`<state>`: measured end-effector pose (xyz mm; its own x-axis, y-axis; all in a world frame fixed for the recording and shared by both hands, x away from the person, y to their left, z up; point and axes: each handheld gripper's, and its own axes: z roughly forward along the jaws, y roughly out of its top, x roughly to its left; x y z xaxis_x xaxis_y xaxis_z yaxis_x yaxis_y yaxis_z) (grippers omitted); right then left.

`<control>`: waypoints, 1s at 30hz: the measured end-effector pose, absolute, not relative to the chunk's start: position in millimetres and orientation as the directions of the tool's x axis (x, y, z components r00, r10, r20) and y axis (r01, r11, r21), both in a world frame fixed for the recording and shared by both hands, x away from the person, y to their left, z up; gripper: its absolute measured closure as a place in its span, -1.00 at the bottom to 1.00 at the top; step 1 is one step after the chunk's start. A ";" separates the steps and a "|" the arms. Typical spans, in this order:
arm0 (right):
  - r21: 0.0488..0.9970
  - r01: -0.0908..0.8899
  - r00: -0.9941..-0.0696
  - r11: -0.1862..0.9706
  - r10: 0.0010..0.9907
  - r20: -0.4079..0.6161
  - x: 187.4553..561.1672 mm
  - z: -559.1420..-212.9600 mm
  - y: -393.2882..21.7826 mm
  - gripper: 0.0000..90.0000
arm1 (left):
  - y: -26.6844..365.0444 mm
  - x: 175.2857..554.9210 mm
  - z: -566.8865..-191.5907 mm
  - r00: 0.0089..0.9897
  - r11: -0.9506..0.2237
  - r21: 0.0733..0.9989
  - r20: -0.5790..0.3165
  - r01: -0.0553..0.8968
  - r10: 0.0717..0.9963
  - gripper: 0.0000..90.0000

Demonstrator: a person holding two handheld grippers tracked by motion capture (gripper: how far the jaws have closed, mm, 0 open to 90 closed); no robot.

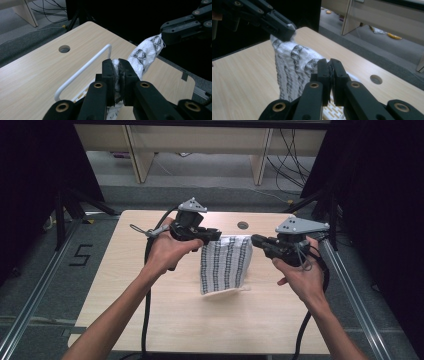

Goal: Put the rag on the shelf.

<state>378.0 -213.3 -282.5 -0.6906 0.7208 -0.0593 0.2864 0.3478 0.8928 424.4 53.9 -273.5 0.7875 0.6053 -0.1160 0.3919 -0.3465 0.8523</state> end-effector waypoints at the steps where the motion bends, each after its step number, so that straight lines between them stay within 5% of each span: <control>1: 0.893 0.286 -0.691 0.348 0.721 -0.059 378.0 -282.5 -213.3 0.95 | 53.9 424.4 -273.5 0.788 -0.346 0.852 -0.116 0.392 0.605 0.86; 30: 0.932 0.255 -0.628 0.260 0.777 -0.045 433.8 -234.8 -209.4 0.95 | 50.6 477.4 -229.9 0.711 -0.216 0.892 -0.151 0.398 0.687 0.87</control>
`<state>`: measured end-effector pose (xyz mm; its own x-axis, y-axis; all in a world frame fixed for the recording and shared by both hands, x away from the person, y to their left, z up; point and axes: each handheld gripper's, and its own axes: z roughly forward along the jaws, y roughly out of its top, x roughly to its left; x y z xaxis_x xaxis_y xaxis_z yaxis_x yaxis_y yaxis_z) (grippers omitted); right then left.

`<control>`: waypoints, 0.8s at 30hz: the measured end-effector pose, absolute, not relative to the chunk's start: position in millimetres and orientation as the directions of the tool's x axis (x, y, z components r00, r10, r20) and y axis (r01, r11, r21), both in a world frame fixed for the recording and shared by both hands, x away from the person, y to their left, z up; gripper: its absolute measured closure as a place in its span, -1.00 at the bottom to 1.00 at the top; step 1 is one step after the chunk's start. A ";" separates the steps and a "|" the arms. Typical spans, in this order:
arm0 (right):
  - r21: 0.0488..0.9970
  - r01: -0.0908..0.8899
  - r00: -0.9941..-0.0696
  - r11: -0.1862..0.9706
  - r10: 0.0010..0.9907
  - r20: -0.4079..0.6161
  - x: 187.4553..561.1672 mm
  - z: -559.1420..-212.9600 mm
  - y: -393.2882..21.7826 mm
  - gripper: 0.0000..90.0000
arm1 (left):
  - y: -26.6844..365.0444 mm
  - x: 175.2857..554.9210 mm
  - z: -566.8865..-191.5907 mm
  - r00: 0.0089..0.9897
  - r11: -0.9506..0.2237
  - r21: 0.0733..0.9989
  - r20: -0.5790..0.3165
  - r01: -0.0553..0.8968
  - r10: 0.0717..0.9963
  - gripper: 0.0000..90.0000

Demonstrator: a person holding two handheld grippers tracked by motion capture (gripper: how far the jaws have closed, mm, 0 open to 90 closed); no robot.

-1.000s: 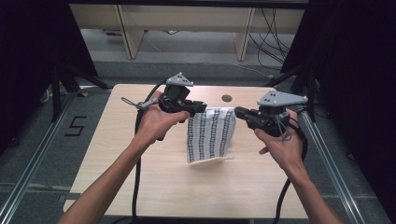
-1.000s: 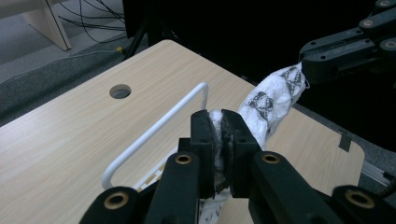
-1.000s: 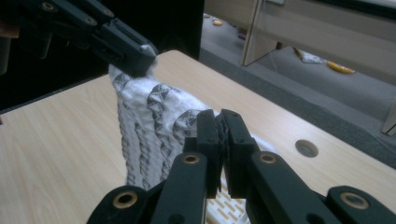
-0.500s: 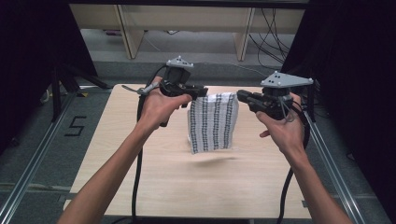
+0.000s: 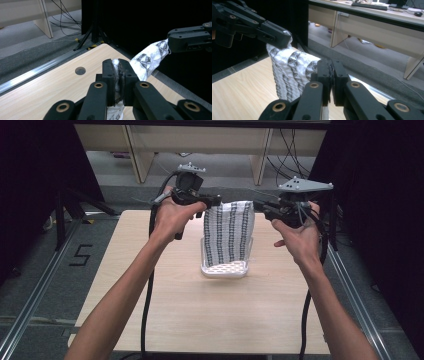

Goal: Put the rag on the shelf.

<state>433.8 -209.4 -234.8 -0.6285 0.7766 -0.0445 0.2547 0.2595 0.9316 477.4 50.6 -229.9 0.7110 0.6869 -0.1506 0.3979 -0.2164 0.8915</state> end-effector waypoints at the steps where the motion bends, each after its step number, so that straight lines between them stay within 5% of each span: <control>1: 0.932 0.255 -0.628 0.260 0.777 -0.045 433.8 -234.8 -209.4 0.95 | 50.6 477.4 -229.9 0.711 -0.216 0.892 -0.151 0.398 0.687 0.87; 24: 0.894 0.406 -0.549 0.188 0.833 0.074 509.2 -266.5 -205.3 0.95 | 44.3 552.6 -271.8 0.620 -0.130 0.853 -0.254 0.506 0.743 0.86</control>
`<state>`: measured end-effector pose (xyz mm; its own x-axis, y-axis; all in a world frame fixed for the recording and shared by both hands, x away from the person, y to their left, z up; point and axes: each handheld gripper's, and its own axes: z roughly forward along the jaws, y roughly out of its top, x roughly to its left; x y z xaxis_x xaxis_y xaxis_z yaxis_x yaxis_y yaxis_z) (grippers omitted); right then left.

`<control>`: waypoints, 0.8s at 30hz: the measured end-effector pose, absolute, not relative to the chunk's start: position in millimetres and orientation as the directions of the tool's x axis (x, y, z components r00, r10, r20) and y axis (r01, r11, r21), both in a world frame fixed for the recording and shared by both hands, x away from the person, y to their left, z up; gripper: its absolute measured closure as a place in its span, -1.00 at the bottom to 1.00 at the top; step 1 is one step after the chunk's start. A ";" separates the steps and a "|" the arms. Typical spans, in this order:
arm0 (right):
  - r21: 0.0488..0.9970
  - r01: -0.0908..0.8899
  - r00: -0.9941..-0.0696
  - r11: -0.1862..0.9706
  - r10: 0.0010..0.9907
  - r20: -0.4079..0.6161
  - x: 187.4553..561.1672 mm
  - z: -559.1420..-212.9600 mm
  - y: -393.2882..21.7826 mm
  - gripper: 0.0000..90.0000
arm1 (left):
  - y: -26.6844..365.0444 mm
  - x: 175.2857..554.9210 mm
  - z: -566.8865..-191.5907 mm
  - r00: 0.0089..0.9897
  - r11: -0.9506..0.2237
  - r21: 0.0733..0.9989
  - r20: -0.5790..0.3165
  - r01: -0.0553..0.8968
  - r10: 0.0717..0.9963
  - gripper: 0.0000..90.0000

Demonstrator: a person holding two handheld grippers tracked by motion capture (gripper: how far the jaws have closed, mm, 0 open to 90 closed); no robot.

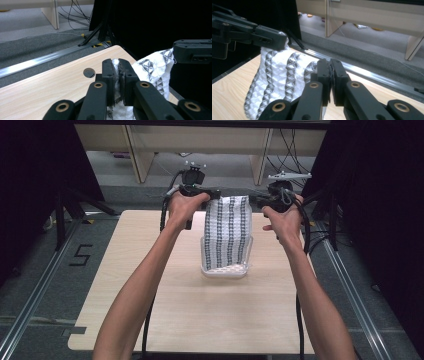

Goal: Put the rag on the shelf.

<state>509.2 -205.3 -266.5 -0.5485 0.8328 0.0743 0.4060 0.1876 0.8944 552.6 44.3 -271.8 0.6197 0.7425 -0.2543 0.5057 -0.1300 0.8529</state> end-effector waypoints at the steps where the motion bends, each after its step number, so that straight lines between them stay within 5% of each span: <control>1: 0.894 0.406 -0.549 0.188 0.833 0.074 509.2 -266.5 -205.3 0.95 | 44.3 552.6 -271.8 0.620 -0.130 0.853 -0.254 0.506 0.743 0.86; 24: 0.843 0.508 -0.490 0.175 0.864 0.117 546.8 -303.4 -193.1 0.94 | 46.4 574.9 -308.3 0.576 -0.139 0.813 -0.269 0.566 0.772 0.83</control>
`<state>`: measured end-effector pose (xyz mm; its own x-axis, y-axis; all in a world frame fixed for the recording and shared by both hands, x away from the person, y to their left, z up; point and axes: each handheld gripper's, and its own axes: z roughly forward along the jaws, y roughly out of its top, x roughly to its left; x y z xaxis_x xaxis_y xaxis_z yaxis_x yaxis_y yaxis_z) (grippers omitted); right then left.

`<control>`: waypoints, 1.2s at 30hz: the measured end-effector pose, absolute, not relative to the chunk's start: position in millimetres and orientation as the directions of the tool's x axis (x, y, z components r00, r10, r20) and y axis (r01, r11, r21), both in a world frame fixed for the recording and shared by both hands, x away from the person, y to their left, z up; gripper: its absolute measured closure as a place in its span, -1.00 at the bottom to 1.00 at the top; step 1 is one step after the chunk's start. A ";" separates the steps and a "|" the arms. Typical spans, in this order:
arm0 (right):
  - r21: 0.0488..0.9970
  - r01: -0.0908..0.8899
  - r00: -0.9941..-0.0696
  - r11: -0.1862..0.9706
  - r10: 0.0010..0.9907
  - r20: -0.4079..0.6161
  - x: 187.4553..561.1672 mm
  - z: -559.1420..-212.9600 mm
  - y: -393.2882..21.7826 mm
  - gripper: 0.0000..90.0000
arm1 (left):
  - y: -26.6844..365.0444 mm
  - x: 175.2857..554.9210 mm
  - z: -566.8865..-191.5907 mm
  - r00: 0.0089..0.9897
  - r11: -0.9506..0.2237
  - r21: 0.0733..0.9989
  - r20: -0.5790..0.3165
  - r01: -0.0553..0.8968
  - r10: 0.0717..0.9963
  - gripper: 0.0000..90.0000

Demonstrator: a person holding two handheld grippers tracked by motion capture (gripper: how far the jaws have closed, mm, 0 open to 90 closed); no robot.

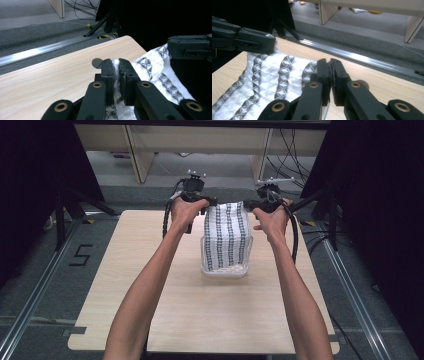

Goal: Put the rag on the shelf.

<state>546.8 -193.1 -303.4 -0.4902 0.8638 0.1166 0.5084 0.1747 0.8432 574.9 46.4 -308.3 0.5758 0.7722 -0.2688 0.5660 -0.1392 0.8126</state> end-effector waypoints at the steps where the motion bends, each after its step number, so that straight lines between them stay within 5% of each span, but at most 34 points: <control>1: 0.843 0.508 -0.490 0.175 0.864 0.117 546.8 -303.4 -193.1 0.94 | 46.4 574.9 -308.3 0.576 -0.139 0.813 -0.269 0.566 0.772 0.83; 18: 0.780 0.603 -0.447 0.170 0.881 0.154 554.3 -336.7 -193.2 0.89 | 45.0 580.8 -347.3 0.568 -0.185 0.753 -0.287 0.631 0.771 0.67; 29: 0.751 0.636 -0.422 0.174 0.894 0.150 554.2 -339.7 -197.5 0.69 | 51.5 579.1 -352.2 0.545 -0.208 0.707 -0.290 0.676 0.787 0.20; 36: 0.756 0.630 -0.422 0.175 0.895 0.144 552.5 -338.3 -200.2 0.63 | 58.6 574.5 -343.7 0.548 -0.206 0.718 -0.281 0.664 0.788 0.09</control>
<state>552.5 -200.2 -338.3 -0.4215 0.8953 0.1438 0.6303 0.1753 0.7563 574.5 58.6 -343.7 0.5482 0.7878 -0.2809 0.6644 -0.2062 0.7183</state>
